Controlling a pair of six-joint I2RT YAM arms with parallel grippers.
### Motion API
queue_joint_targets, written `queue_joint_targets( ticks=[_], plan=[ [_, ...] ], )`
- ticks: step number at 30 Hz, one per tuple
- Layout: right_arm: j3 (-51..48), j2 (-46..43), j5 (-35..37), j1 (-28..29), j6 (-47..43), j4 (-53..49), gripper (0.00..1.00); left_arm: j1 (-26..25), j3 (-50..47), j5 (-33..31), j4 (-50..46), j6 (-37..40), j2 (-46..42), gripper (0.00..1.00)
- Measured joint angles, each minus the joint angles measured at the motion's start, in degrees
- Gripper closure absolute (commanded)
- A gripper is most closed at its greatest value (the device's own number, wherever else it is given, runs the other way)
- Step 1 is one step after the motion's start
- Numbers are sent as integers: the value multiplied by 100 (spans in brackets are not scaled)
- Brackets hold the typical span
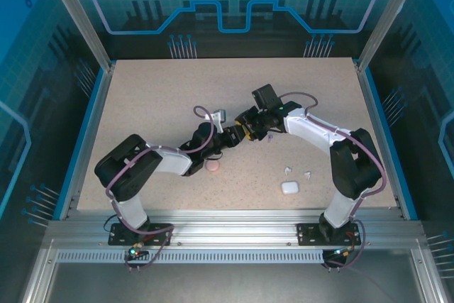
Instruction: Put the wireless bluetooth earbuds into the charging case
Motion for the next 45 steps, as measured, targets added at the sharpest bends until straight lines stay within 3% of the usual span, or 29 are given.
queue_joint_targets(
  ticks=[5, 11, 18, 24, 34, 39, 45],
  plan=[
    [0, -7, 59, 0, 0, -7, 54, -4, 0, 0, 0, -17, 2, 85],
    [7, -59, 7, -42, -39, -13, 24, -9, 0, 2, 0, -116, 0, 90],
    [114, -612, 9, -402, -487, -186, 19, 17, 0, 157, -586, -85, -378, 91],
    [-214, -1578, 61, -887, -1449, -181, 18, 358, 20, 1174, -1001, 219, -866, 94],
    [-2455, -3746, -402, -1051, -3801, 745, 15, 835, 763, 3324, -2081, 861, -1128, 93],
    [-2933, -4030, -863, -1051, -4260, 1318, 15, 833, 1027, 4157, -2433, 1062, -1283, 92],
    [-3145, -4037, -1067, -1051, -4363, 1631, 16, 835, 1137, 4586, -2743, 1119, -1298, 93]
  ],
)
